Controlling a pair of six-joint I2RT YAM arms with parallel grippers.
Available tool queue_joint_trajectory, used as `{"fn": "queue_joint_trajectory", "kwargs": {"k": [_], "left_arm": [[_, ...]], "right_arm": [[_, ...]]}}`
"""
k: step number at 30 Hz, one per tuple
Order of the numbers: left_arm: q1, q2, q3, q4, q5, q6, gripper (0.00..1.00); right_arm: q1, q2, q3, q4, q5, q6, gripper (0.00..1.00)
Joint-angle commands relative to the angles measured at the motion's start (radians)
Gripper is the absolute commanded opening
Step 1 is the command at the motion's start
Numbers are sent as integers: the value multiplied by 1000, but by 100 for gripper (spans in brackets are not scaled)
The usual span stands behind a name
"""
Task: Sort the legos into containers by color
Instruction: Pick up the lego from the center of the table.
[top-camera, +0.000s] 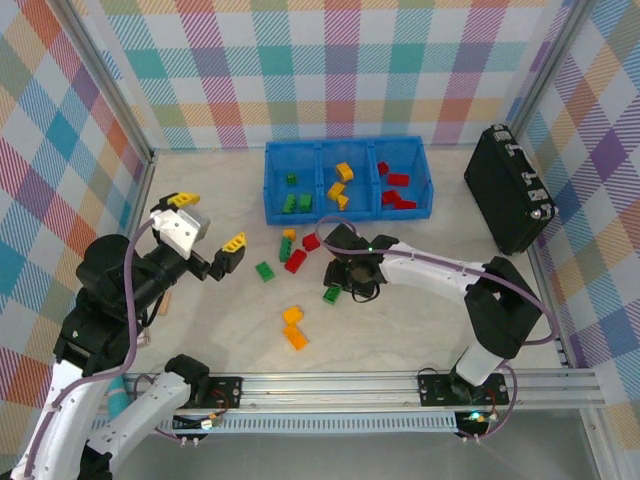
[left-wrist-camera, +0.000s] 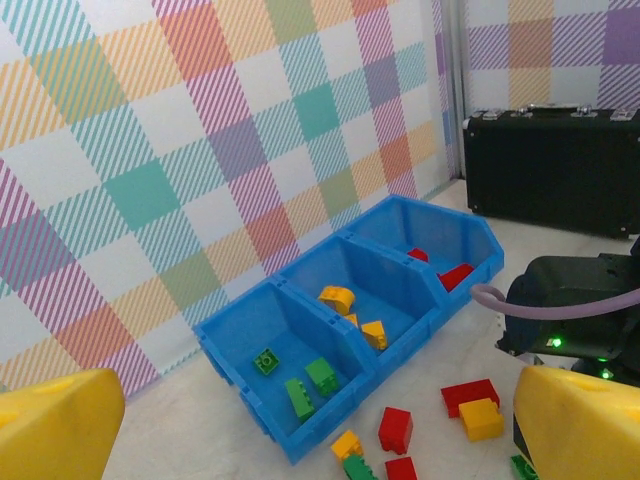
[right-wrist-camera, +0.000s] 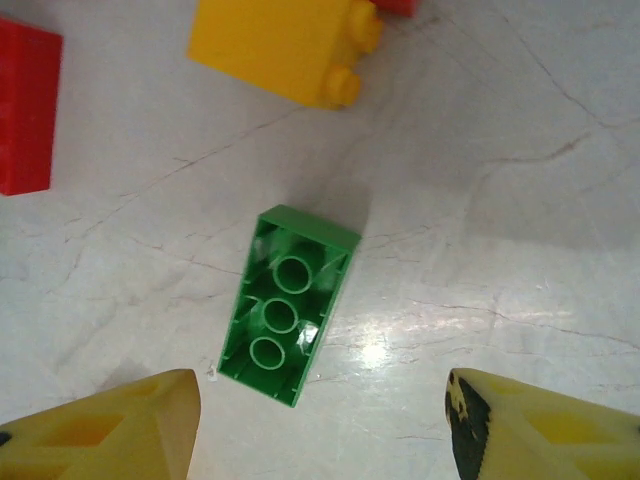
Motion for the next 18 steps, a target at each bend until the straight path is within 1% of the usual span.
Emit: {"fn": "queue_joint_trajectory", "kwargs": {"k": [1,6,12,16,18], "left_arm": [[-13,-21,-8,20,4,-3,100],[-14,-37,-14,20,-8,-2,100],[-14,-41,-8,9,-20,4,100],[-14,-41,-5,4,-24,6,100],[-16,-39,-5,6,-22,6,100]], "right_arm": [[11,27,3,44,3,81,68],[14,97,13,104,-34,94,72],[16,186,52,123,-75,81,72],[17,215,62,103,-81,66,67],[20,224,66,85,-75,49,58]]}}
